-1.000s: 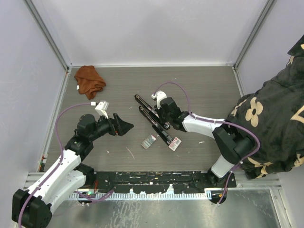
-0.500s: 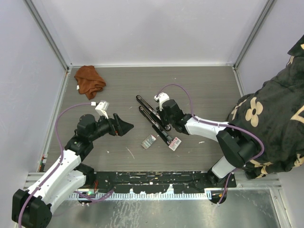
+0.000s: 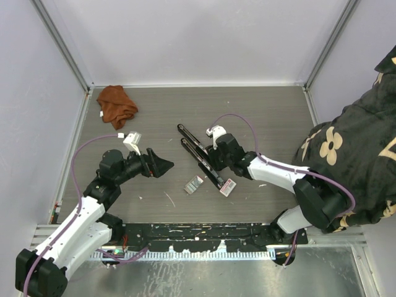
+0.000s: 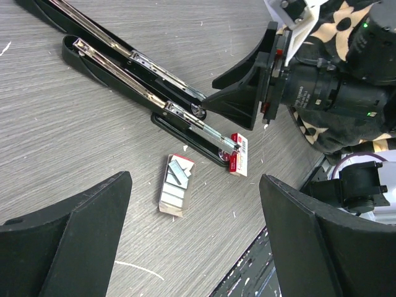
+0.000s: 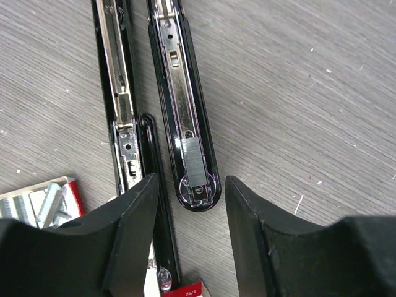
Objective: Load the staples into the stapler
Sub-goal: Install the staple into the stapler, then pick up the staple from the staple box.
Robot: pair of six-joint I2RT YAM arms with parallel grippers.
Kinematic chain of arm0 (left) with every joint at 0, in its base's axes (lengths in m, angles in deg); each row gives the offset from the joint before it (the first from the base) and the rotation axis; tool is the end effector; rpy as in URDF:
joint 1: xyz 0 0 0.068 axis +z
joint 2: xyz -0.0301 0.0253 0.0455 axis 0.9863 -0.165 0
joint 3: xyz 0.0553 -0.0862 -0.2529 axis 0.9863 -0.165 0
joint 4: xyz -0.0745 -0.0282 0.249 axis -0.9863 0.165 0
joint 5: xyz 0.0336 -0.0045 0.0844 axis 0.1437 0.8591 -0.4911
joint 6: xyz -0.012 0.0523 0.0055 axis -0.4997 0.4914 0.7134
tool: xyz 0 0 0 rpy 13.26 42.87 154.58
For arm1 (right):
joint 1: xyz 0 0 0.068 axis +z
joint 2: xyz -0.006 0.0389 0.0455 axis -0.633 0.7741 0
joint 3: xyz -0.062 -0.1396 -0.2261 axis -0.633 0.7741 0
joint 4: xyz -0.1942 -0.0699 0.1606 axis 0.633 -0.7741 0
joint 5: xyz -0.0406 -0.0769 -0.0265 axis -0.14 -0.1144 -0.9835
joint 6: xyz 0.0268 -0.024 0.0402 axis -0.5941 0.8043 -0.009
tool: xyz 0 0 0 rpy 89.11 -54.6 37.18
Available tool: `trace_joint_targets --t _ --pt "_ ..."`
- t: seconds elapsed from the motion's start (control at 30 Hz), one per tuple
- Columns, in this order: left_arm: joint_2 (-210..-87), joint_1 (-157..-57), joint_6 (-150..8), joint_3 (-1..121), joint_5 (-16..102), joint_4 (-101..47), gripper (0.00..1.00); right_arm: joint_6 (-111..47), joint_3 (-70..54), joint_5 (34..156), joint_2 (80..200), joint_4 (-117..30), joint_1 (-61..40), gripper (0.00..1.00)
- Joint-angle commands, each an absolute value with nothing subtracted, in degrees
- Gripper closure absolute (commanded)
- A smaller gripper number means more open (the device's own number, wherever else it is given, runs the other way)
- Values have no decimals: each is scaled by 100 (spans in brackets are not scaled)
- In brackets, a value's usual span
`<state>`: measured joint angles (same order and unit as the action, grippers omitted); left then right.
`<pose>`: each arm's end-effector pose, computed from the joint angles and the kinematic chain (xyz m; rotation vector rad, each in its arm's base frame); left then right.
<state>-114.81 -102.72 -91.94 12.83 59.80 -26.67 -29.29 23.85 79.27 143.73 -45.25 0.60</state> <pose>0.1583 -0.0807 0.2490 0.1502 1.9325 -1.0507 0.2335 0.1889 0.1866 -0.6451 2.2368 0.2299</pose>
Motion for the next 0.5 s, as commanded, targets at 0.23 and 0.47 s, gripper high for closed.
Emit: trace_joint_targets --t 0.23,0.47 --pt "-11319 -10248 -9201 1332 5996 -2697 13 -3384 1661 7700 13954 -5317 47 51" --pt "-11361 -10256 -9181 1359 5797 -2542 13 -4391 1759 8024 13804 -5608 45 52"
